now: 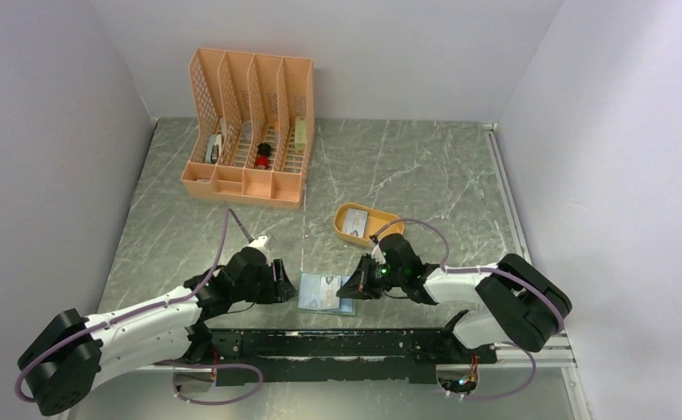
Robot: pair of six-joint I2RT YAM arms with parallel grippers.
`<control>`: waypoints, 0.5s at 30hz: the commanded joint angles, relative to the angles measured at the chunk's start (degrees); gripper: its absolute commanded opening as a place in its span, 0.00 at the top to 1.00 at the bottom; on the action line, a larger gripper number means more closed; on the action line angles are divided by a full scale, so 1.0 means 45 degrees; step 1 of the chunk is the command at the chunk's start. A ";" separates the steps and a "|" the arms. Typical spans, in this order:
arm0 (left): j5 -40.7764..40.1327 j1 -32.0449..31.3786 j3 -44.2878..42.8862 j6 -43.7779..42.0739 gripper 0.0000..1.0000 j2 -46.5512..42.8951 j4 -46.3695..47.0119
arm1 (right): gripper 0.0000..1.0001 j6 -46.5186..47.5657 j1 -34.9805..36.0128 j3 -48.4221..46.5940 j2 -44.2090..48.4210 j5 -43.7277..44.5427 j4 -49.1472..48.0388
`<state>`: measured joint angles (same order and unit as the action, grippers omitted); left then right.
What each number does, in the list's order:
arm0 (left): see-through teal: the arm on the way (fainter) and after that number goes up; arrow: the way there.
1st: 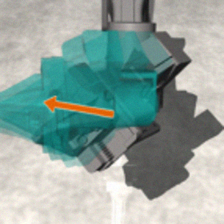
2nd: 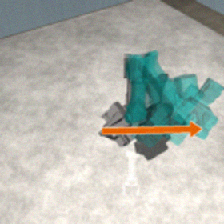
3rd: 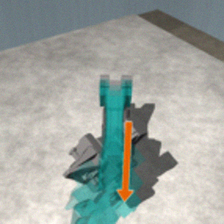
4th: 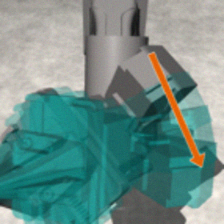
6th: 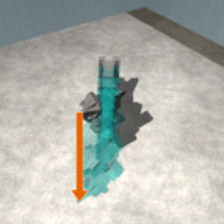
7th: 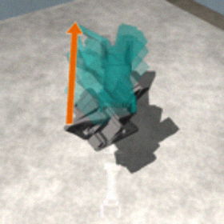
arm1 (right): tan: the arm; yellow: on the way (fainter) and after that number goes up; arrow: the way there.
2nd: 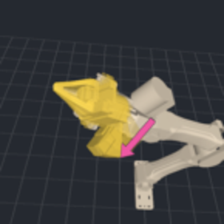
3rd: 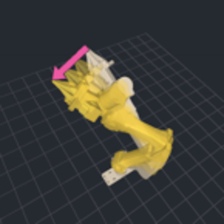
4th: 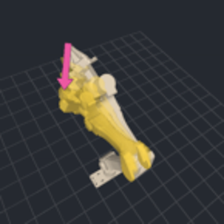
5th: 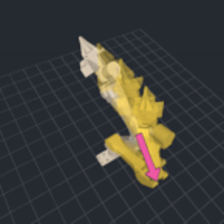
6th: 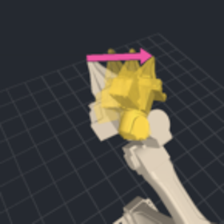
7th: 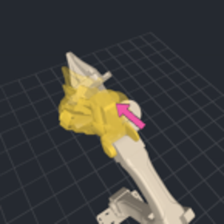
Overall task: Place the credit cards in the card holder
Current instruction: Insert the credit card into the card holder.
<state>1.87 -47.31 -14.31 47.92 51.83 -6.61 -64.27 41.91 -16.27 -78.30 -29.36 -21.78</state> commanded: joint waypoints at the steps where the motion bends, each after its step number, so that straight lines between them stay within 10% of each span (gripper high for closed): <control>1: 0.0404 0.0064 0.0209 0.0134 0.45 0.0140 0.0382 | 1.00 0.0278 0.0233 -0.0086 -0.0352 -0.0149 -0.0468; 15: 0.0600 0.0057 0.0420 0.0269 0.49 0.0200 0.0591 | 1.00 0.0142 0.0745 0.0090 -0.0483 0.0412 -0.1658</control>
<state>3.18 -47.31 -13.65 48.86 52.40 -4.84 -64.34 44.14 -16.25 -80.55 -28.99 -26.85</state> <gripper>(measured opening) 0.526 0.008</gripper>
